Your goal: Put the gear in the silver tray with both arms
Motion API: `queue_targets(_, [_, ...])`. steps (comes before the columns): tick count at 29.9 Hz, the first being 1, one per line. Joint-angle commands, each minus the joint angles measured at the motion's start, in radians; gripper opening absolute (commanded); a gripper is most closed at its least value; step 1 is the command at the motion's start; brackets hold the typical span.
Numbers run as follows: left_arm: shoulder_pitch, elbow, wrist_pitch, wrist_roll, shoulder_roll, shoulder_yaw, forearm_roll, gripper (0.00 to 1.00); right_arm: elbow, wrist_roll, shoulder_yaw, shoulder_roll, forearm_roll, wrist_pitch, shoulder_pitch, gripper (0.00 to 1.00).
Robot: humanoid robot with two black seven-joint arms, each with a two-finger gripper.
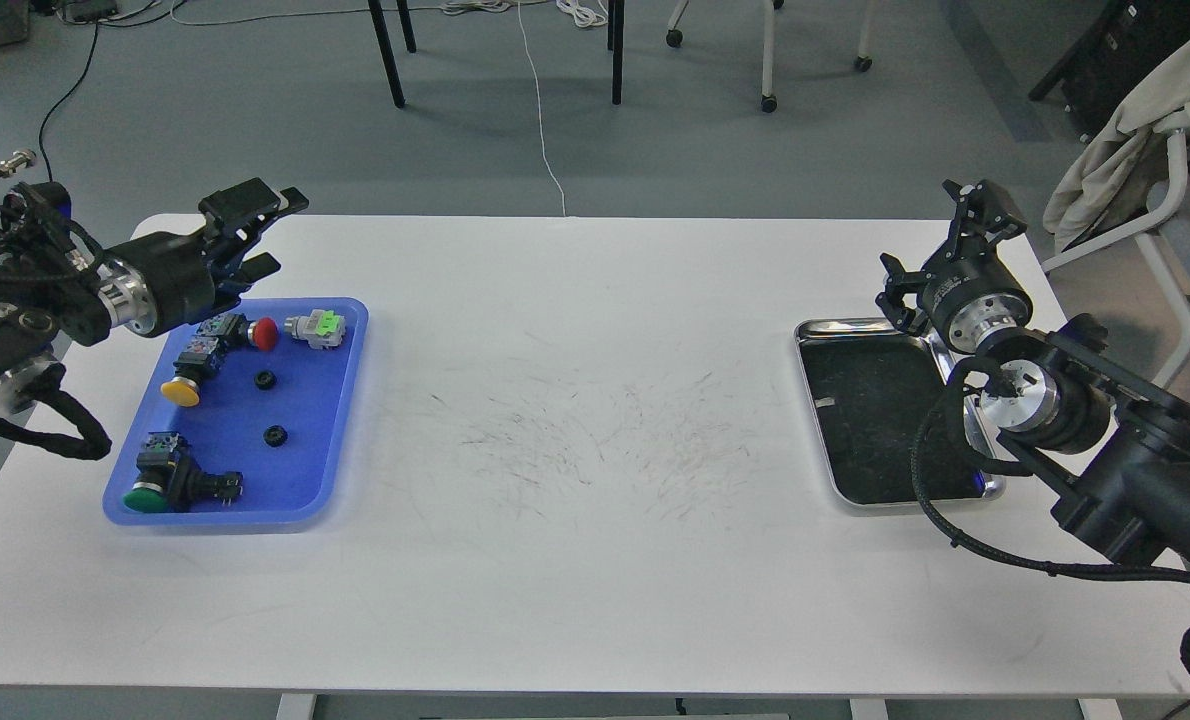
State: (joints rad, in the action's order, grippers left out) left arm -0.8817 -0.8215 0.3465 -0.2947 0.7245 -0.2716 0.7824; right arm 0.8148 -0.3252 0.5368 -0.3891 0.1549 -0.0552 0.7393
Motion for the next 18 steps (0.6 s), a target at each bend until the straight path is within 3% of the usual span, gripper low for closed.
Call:
queue_targets(1, [0.0,-0.033,-0.009,-0.049,0.026,-0.002,0.1,0.99,0.003,0.0,0.0,-0.007,-0.001,0.0,0.0,0.99])
queue_targets(3, [0.0,-0.056,-0.03,-0.105,0.062,0.002,0.101,0.99,0.003,0.0,-0.003,-0.008,-0.001,0.0,0.002,0.99])
queue_targets(5, [0.012,-0.067,-0.073,-0.129,0.079,0.008,0.109,0.99,0.003,0.0,-0.005,-0.01,-0.001,0.0,0.003,0.99])
queue_targets(11, [0.023,-0.077,-0.144,-0.118,0.09,0.023,0.118,0.99,0.004,0.002,-0.006,-0.008,-0.001,0.0,0.009,0.99])
queue_targets(18, [0.029,-0.081,-0.192,-0.129,0.105,0.149,0.127,0.99,0.012,0.009,0.0,-0.033,0.002,-0.002,0.015,0.99])
